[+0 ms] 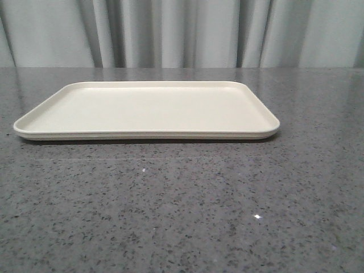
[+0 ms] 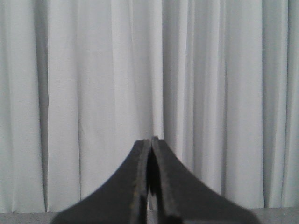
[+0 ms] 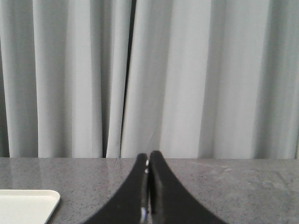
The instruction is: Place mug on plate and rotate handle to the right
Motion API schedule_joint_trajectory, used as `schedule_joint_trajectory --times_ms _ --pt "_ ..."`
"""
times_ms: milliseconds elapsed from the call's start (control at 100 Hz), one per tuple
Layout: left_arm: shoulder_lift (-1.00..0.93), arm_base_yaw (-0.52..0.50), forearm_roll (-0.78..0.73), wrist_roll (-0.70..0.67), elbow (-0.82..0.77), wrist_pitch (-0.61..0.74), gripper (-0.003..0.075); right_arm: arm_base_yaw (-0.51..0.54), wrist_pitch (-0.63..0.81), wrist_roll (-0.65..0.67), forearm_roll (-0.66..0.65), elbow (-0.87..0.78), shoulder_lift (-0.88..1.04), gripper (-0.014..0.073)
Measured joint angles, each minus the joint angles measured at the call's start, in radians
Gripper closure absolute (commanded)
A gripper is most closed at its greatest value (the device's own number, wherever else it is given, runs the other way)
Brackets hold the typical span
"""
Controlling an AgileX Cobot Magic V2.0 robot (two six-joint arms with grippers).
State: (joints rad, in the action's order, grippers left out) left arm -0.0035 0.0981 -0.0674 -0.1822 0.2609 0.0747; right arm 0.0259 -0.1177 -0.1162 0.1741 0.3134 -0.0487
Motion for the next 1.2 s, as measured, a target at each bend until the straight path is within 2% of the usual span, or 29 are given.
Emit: schedule_joint_trajectory --times_ms 310,610,740,860,1000,1200 --pt "0.023 0.0 0.0 0.0 0.109 -0.098 0.0741 0.0 -0.119 0.0 0.0 0.181 -0.18 0.0703" --pt "0.177 0.0 0.0 0.0 0.281 -0.205 0.074 0.0 -0.184 0.0 0.0 0.371 -0.316 0.0683" --pt "0.253 0.0 0.0 0.0 0.355 -0.222 0.074 0.0 -0.215 0.0 0.0 0.429 -0.351 0.0582" --pt "0.307 0.0 0.0 0.0 0.406 -0.229 0.074 0.0 -0.219 -0.002 0.0 0.461 -0.363 0.0444" --pt "0.342 0.0 0.0 0.0 0.437 -0.234 0.074 0.0 -0.222 -0.004 0.0 0.474 -0.365 0.0321" --pt "0.35 0.0 0.0 0.0 0.443 -0.256 0.074 0.0 -0.225 -0.006 0.0 0.477 -0.365 0.0292"
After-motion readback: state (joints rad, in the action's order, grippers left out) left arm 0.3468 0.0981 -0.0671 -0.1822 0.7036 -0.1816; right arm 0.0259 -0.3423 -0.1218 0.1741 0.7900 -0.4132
